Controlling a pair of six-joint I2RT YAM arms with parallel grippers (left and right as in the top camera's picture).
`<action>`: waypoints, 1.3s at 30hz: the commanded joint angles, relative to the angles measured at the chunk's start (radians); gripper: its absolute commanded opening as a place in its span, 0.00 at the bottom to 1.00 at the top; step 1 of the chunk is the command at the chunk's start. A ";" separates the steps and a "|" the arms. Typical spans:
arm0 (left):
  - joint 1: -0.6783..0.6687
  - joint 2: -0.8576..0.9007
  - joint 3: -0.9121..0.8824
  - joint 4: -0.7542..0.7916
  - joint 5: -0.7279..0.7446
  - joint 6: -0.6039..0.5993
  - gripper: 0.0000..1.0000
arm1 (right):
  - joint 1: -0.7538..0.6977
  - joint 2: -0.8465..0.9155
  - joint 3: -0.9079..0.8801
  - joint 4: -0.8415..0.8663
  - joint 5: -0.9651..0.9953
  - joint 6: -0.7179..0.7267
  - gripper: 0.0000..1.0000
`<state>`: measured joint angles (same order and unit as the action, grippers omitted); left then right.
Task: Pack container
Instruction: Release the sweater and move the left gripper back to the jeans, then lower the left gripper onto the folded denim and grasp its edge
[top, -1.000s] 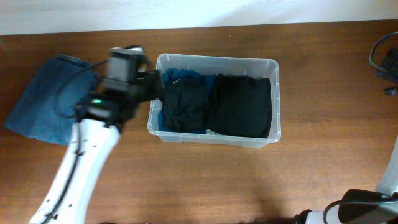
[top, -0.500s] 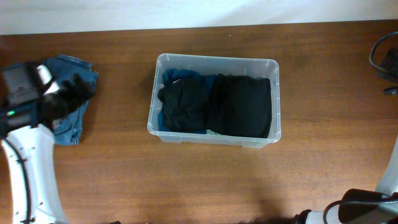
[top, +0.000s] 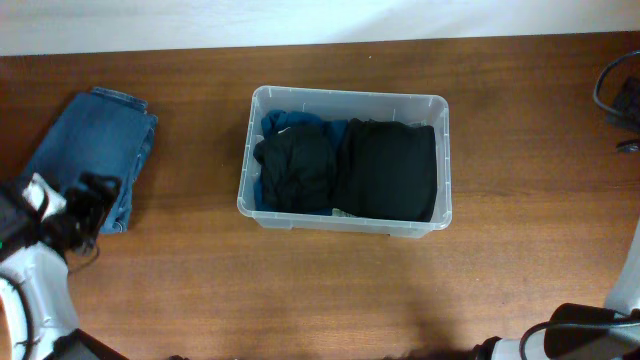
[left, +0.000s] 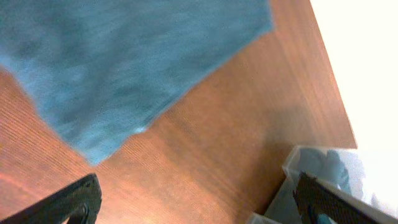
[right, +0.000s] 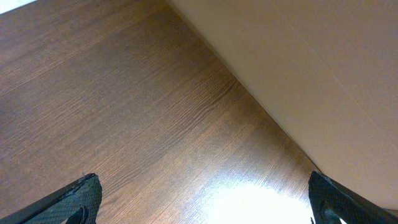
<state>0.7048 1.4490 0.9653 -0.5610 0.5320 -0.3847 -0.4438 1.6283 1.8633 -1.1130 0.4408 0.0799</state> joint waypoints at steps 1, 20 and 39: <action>0.082 -0.012 -0.081 0.034 0.105 0.019 0.99 | -0.002 0.001 0.005 0.002 0.012 0.014 0.98; 0.182 -0.008 -0.336 0.353 0.149 -0.071 0.99 | -0.002 0.001 0.005 0.002 0.012 0.014 0.99; 0.182 0.214 -0.336 0.544 0.200 -0.151 0.99 | -0.002 0.001 0.005 0.002 0.012 0.014 0.99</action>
<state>0.8806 1.6112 0.6338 -0.0620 0.6739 -0.5228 -0.4438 1.6283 1.8633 -1.1126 0.4404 0.0799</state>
